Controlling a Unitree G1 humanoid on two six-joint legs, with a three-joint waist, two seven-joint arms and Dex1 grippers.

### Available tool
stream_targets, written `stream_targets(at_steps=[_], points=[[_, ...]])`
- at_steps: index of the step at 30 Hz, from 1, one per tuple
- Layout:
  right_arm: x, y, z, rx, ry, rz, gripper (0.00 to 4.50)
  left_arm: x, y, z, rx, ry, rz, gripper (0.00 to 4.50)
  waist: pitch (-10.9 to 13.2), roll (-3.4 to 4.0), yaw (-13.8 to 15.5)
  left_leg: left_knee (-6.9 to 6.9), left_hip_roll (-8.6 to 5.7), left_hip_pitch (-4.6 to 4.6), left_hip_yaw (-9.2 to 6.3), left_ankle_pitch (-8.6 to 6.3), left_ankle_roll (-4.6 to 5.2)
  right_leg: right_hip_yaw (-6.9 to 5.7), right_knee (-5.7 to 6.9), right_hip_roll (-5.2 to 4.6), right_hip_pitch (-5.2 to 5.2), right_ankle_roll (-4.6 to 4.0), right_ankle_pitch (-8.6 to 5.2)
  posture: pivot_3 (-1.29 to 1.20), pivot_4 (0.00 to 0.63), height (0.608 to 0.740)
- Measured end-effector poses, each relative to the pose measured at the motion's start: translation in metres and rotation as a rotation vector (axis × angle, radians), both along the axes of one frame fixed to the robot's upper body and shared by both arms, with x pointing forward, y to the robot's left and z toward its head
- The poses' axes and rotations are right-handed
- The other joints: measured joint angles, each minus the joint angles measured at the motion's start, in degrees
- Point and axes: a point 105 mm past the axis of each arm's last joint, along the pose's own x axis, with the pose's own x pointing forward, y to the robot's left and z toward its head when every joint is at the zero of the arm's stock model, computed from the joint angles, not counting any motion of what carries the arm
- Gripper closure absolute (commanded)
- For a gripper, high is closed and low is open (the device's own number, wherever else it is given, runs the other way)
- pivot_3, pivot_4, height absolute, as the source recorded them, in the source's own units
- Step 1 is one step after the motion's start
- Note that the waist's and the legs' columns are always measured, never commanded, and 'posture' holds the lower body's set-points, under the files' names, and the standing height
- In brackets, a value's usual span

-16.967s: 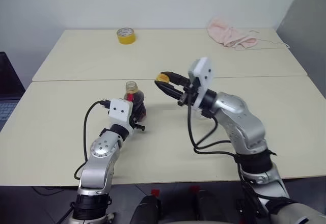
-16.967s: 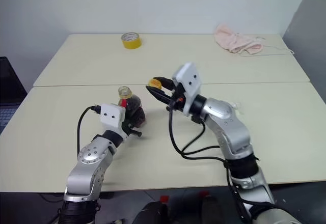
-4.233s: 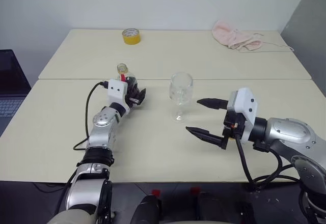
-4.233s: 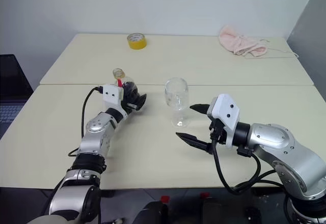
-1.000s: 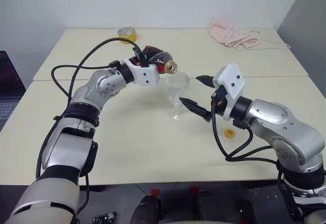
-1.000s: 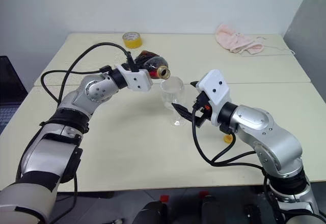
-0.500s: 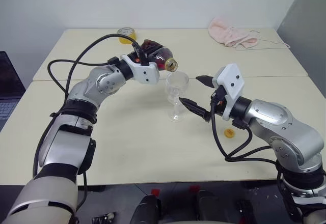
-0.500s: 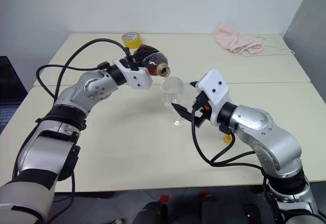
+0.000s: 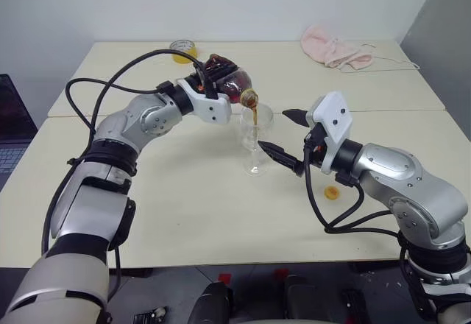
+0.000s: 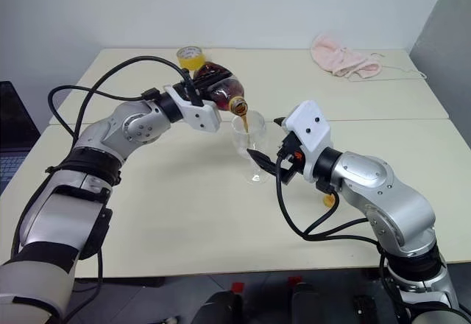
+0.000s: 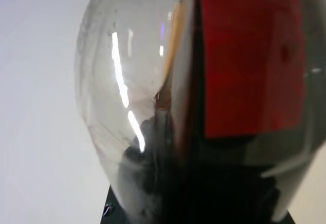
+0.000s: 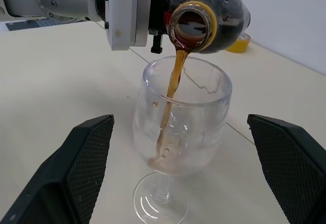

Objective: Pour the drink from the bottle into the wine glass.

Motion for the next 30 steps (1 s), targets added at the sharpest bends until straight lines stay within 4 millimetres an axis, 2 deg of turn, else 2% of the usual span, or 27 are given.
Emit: stream_targets(at_steps=[6, 12, 20, 30], points=[[-0.0001, 0.0003, -0.0001, 0.001, 0.001, 0.001, 0.0, 0.0029, 0.0043, -0.004, 0.014, -0.003, 0.021, 3.74, 0.0, 0.0, 0.0, 0.01, -0.01, 0.0, 0.0, 0.0, 0.0, 0.0, 0.02, 0.0, -0.01, 0.0, 0.0, 0.0, 0.15, 0.74], [-0.0004, 0.0014, -0.0003, 0.004, 0.002, 0.004, 0.0, 0.0049, 0.0063, 0.0021, 0.013, -0.03, 0.033, 3.74, 0.0, 0.0, 0.0, 0.02, -0.04, -0.01, 0.0, 0.0, 0.0, 0.0, 0.02, -0.03, -0.01, 0.0, 0.0, 0.0, 0.15, 0.74], [-0.0006, 0.0025, -0.0019, -0.004, 0.004, 0.007, 0.0, 0.0062, 0.0075, -0.0022, 0.013, -0.027, 0.04, 3.74, 0.0, 0.0, 0.0, 0.03, -0.05, -0.02, -0.01, 0.0, 0.0, 0.0, 0.03, -0.04, -0.01, 0.01, 0.0, 0.0, 0.15, 0.74], [-0.003, 0.0045, -0.0035, -0.006, 0.019, 0.032, 0.0, 0.006, 0.007, 0.0019, 0.005, -0.05, 0.038, 3.74, 0.0, 0.0, 0.0, 0.03, -0.05, -0.02, 0.0, 0.0, 0.0, 0.0, 0.03, -0.04, -0.01, 0.01, 0.0, 0.0, 0.15, 0.74]])
